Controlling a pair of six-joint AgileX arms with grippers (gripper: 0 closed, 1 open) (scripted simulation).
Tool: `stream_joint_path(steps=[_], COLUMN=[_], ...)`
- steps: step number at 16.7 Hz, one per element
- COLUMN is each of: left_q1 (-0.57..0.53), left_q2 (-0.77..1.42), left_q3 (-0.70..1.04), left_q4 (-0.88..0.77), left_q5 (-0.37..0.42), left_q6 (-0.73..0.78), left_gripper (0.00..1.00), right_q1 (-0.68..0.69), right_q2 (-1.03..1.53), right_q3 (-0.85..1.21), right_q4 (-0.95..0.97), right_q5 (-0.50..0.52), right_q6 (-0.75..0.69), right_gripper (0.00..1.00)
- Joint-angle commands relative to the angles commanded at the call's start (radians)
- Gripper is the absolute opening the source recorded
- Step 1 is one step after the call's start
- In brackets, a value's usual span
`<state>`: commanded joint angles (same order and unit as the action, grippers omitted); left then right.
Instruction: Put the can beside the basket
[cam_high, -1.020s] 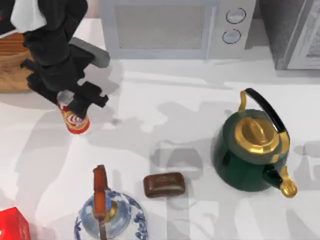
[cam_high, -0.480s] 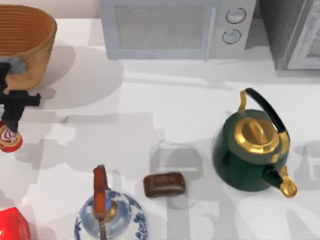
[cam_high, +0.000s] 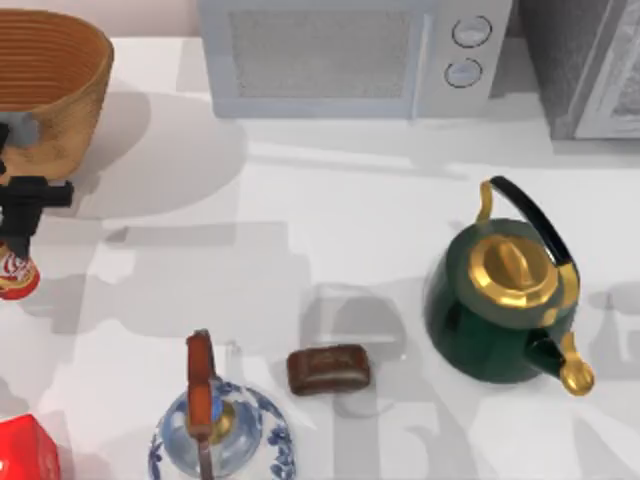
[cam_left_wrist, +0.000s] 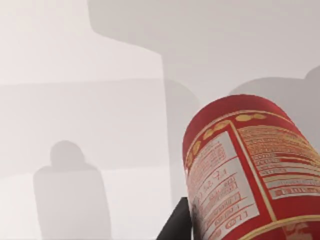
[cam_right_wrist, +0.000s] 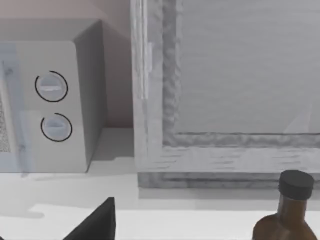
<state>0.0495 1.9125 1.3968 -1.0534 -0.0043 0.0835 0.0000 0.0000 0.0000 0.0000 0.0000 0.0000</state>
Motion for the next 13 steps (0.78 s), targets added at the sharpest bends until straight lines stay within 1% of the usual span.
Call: stream_joint_path(steps=[7,9,13], left_q1=[0.008,0.004,0.004], left_q2=[-0.020,-0.013,0.007], left_q3=[-0.038,-0.043,-0.026], left_q4=[-0.085,-0.071,0.014], left_q5=[0.000,-0.005,-0.004], left_q6=[0.011,0.010,-0.001], left_gripper=[0.00,0.00,0.00], right_q1=[0.000,0.000,0.000], right_q2=[0.000,0.000,0.000], right_q3=[0.000,0.000,0.000], right_q4=[0.000,0.000,0.000], right_q5=[0.000,0.000,0.000], right_q6=[0.000,0.000,0.000], right_gripper=[1.00,1.00,1.00])
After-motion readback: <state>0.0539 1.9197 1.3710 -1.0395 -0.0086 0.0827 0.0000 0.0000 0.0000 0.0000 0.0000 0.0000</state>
